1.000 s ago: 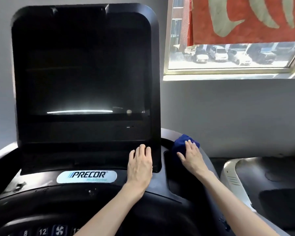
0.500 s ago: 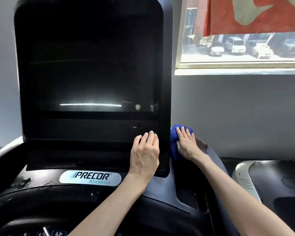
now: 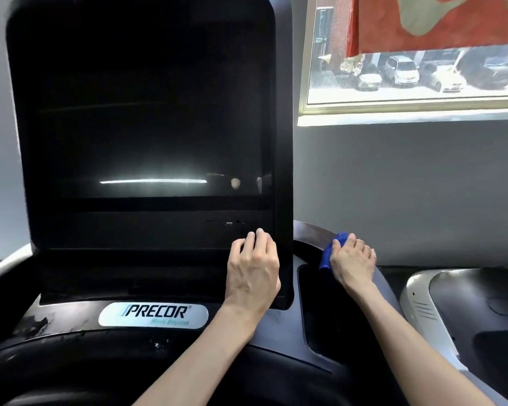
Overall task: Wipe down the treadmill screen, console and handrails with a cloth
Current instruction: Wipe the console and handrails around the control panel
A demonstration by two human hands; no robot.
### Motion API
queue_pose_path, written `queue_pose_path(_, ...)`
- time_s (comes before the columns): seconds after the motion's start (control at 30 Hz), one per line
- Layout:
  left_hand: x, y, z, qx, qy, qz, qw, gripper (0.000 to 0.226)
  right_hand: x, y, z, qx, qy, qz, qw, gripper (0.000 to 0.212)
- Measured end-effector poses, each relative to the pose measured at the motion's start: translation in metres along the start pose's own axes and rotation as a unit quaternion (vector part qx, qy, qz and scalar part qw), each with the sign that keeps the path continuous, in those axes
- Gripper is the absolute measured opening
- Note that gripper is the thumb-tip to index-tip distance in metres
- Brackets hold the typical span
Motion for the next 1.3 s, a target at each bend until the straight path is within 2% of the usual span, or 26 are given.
queue_pose_path(0.07,0.0,-0.002,0.001,0.0,0.009,0.009,1.0,0.036,0.0,0.017,0.012,-0.007,0.033,0.014,0.999,0.055)
queue_pose_path(0.2,0.002,-0.005,0.001,0.0,0.014,0.028,0.999,0.038,0.011,0.091,0.024,-0.21,0.087,0.018,0.974,0.053)
queue_pose_path(0.3,0.003,-0.005,0.001,-0.012,0.017,0.029,0.999,0.038,0.014,0.113,0.027,-0.276,0.087,-0.007,0.957,0.051)
queue_pose_path(0.4,0.011,-0.005,-0.004,-0.025,0.045,0.038,0.998,0.045,0.012,0.1,0.021,-0.226,0.038,-0.003,0.973,0.052)
queue_pose_path(0.5,0.016,-0.004,-0.007,-0.03,0.066,0.05,0.996,0.051,0.007,0.064,0.01,-0.117,-0.035,0.011,0.992,0.061)
queue_pose_path(0.6,0.015,-0.005,-0.009,-0.03,0.078,0.054,0.995,0.054,0.002,0.005,-0.009,0.007,0.005,0.001,1.0,0.066)
queue_pose_path(0.67,0.016,-0.005,-0.01,-0.029,0.085,0.056,0.994,0.054,-0.004,-0.025,-0.022,0.028,0.041,-0.012,0.999,0.074)
queue_pose_path(0.77,0.017,-0.005,-0.009,-0.031,0.087,0.057,0.994,0.052,-0.002,-0.043,-0.03,-0.022,0.149,0.029,0.988,0.09)
queue_pose_path(0.83,0.017,-0.006,-0.009,-0.03,0.087,0.058,0.994,0.05,0.0,-0.041,-0.027,-0.045,0.183,-0.008,0.982,0.101)
queue_pose_path(0.93,0.017,-0.007,-0.009,-0.032,0.095,0.057,0.993,0.051,0.003,-0.005,-0.013,-0.104,0.136,-0.074,0.982,0.1)
queue_pose_path(1.03,0.018,-0.008,-0.009,-0.037,0.1,0.057,0.993,0.054,0.007,0.055,0.005,-0.197,0.117,-0.052,0.972,0.093)
queue_pose_path(1.17,0.017,-0.008,-0.006,-0.027,0.096,0.073,0.992,0.047,0.007,0.108,0.014,-0.326,0.132,-0.025,0.936,0.078)
queue_pose_path(1.23,0.017,-0.008,-0.005,-0.028,0.098,0.081,0.992,0.047,0.009,0.104,0.016,-0.316,0.132,-0.02,0.939,0.081)
queue_pose_path(1.3,0.016,-0.009,-0.007,-0.036,0.098,0.083,0.991,0.049,0.011,0.09,0.017,-0.251,0.11,-0.023,0.961,0.091)
Point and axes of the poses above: each hand's wrist, its own z-axis towards the middle knuckle, its own x-axis out of the palm, y = z × x, the point moved 7 cm from there along z, towards the middle knuckle, and after that the axes turned 8 degrees about -x, right-handed, at the moved point
